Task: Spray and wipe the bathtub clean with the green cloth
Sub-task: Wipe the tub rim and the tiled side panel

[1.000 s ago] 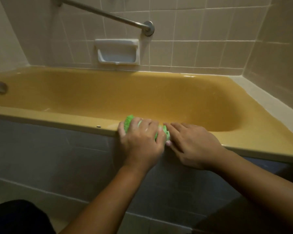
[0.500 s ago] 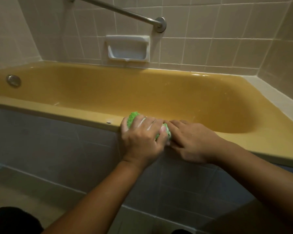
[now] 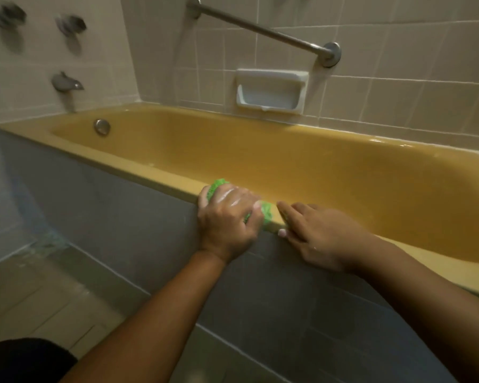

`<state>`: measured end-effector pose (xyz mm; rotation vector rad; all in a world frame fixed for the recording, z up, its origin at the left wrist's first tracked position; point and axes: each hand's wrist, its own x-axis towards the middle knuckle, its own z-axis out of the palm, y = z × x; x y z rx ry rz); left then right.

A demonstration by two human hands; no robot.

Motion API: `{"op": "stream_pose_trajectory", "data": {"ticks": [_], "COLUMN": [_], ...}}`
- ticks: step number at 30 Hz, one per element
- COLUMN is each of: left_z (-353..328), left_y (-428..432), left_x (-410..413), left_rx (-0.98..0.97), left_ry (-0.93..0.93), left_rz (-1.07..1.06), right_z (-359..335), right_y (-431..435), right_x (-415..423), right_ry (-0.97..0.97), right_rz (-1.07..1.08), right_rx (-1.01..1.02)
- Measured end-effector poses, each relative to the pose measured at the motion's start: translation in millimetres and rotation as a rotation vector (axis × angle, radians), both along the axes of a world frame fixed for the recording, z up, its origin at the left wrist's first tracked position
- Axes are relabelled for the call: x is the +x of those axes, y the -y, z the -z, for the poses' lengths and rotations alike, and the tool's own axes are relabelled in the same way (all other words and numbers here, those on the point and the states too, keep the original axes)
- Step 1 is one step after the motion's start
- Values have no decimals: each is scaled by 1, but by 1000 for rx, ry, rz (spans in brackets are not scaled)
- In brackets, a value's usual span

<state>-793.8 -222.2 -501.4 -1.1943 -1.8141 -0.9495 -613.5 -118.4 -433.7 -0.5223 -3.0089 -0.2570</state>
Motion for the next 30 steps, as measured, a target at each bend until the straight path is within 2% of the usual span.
{"op": "stream_pose_trajectory", "data": {"ticks": [3,5,7,9,11,14,16,21,23,26,28,30], "left_z": [-8,-13,-10,-2,-2,-13,-14,-6,-8,-12,-13,-8], "left_y": [16,15,7,8,16,30,31,23,30,40,37,33], "left_x": [-62,-63,-41,-29,-60,-116,-120,-96,-126,-165,-162,-146], "left_rx": [35,50,14,-25,-34,-35,-40,-85,-51,-80,-99,-98], "left_ry": [238,324,242,97,51,214,312,136,153,295,350,278], "left_rz": [-159,-234,-196,-56,-9,-160,-232,-95,-128,-216,-244,-213], "right_z": [1,3,5,6,5,1,0,5,4,5,6,6], "right_y": [3,4,6,7,8,12,15,20,21,28,30,34], "right_x": [-15,-31,-48,-61,-73,-90,-103,-132,-140,-152,-163,-173], "right_ry": [-2,-20,-31,-38,-42,-27,-21,-44,-42,-68,-79,-85], "right_rz": [-10,-36,-65,-89,-113,-129,-135,-136,-132,-125,-122,-125], "right_rx": [-6,2,24,33,42,26,24,15,18,8,10,4]}}
